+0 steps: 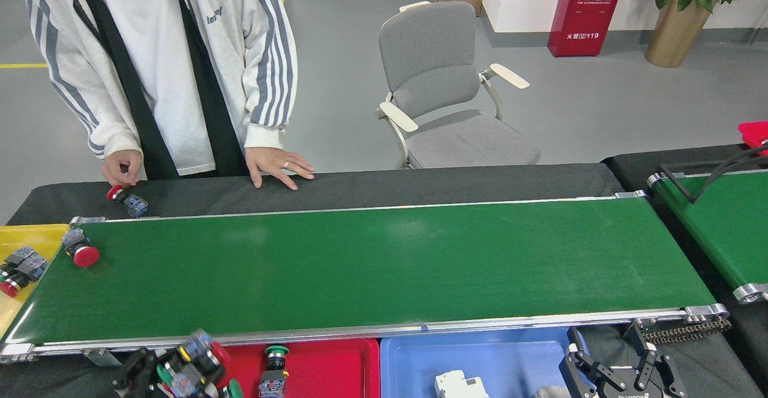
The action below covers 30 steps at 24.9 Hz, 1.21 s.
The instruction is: Pick switch part from conveyor to tray
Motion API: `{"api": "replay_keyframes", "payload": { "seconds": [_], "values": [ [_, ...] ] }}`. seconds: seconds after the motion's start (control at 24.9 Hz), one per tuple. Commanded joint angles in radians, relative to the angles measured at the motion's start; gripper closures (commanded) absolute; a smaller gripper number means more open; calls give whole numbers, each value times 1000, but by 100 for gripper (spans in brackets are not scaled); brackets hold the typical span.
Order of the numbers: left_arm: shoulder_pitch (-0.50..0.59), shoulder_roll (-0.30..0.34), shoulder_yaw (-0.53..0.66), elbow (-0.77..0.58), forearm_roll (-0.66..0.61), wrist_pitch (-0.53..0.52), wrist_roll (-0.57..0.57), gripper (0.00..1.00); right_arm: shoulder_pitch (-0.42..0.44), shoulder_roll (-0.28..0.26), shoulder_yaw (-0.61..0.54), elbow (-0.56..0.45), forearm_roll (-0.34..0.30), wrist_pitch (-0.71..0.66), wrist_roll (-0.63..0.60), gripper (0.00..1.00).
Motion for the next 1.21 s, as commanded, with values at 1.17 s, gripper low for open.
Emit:
{"api": "replay_keyframes", "payload": {
  "seconds": [1.17],
  "values": [
    [-124, -69, 357, 168, 2, 203, 42, 0, -2, 2, -4, -15, -2, 6, -3, 1]
  ]
}}
